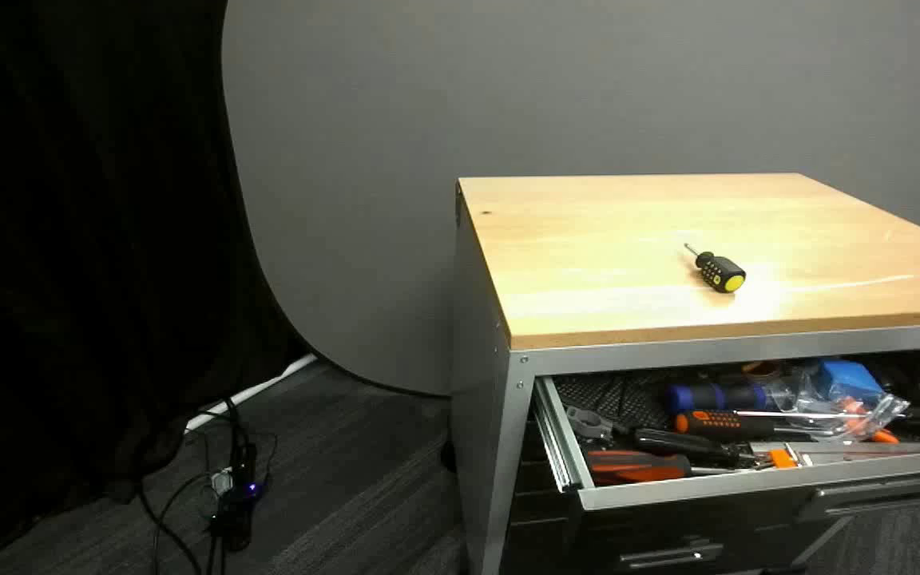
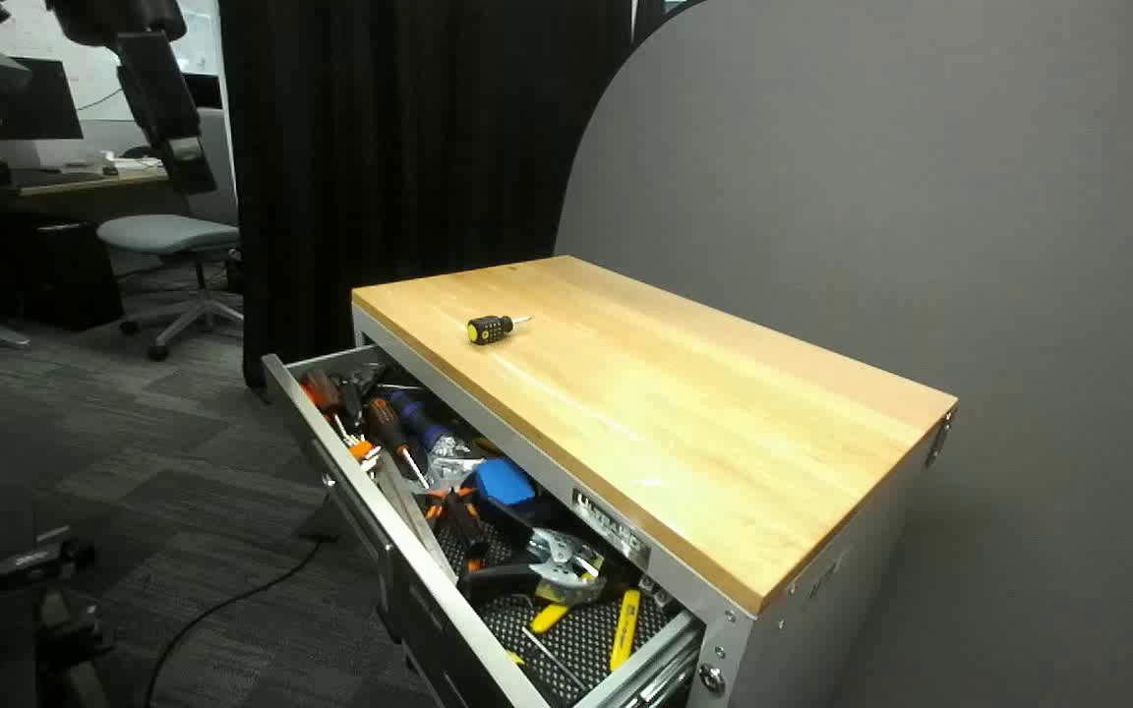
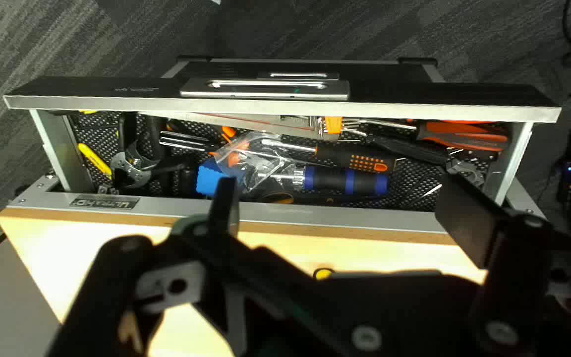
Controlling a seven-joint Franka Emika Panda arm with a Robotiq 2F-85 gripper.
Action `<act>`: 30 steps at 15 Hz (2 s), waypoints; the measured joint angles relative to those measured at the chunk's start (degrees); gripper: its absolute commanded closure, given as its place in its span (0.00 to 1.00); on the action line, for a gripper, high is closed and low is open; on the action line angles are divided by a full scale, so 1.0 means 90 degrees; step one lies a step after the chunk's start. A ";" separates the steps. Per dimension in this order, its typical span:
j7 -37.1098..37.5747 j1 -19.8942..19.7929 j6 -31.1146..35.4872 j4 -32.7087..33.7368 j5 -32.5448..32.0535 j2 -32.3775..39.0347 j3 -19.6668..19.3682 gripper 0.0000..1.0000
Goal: Put the screwdriver in the top drawer the close it
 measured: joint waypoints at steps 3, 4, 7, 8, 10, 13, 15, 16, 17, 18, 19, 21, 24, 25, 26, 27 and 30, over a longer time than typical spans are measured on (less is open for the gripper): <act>0.0000 0.0000 0.0000 0.0063 0.0000 -0.0030 0.0000 0.00; 0.0000 0.0000 0.0000 0.0067 0.0000 -0.0031 0.0000 0.00; 0.0013 0.0024 -0.0006 0.0052 -0.0015 0.0011 -0.0029 0.00; 0.0049 0.0024 0.0011 0.0056 -0.0018 0.0080 -0.0030 0.00; 0.0109 0.0024 0.0148 0.0130 -0.0031 0.0391 -0.0026 0.00; 0.0311 0.0023 0.0508 0.0475 -0.0204 0.1219 -0.0013 0.00; 0.0641 0.0023 0.0670 0.0855 -0.0555 0.1874 -0.0006 0.00; 0.0853 0.0021 0.0716 0.1063 -0.0793 0.2196 -0.0009 0.00; 0.1085 0.0021 0.0738 0.1278 -0.1056 0.2517 -0.0022 0.00; 0.1326 0.0022 0.0742 0.1498 -0.1340 0.2828 -0.0048 0.00; 0.1546 0.0036 0.0743 0.1725 -0.1619 0.3140 -0.0096 0.00; 0.1831 0.0146 0.0743 0.2205 -0.2029 0.3780 -0.0300 0.00; 0.1947 0.0496 0.0744 0.2968 -0.2257 0.4695 -0.0781 0.00; 0.1947 0.0625 0.0744 0.3224 -0.2258 0.4972 -0.0940 0.00; 0.1946 0.0740 0.0743 0.3457 -0.2258 0.5214 -0.1099 0.00; 0.1945 0.0842 0.0742 0.3675 -0.2258 0.5426 -0.1257 0.00; 0.1933 0.1051 0.0741 0.4242 -0.2257 0.5928 -0.1663 0.00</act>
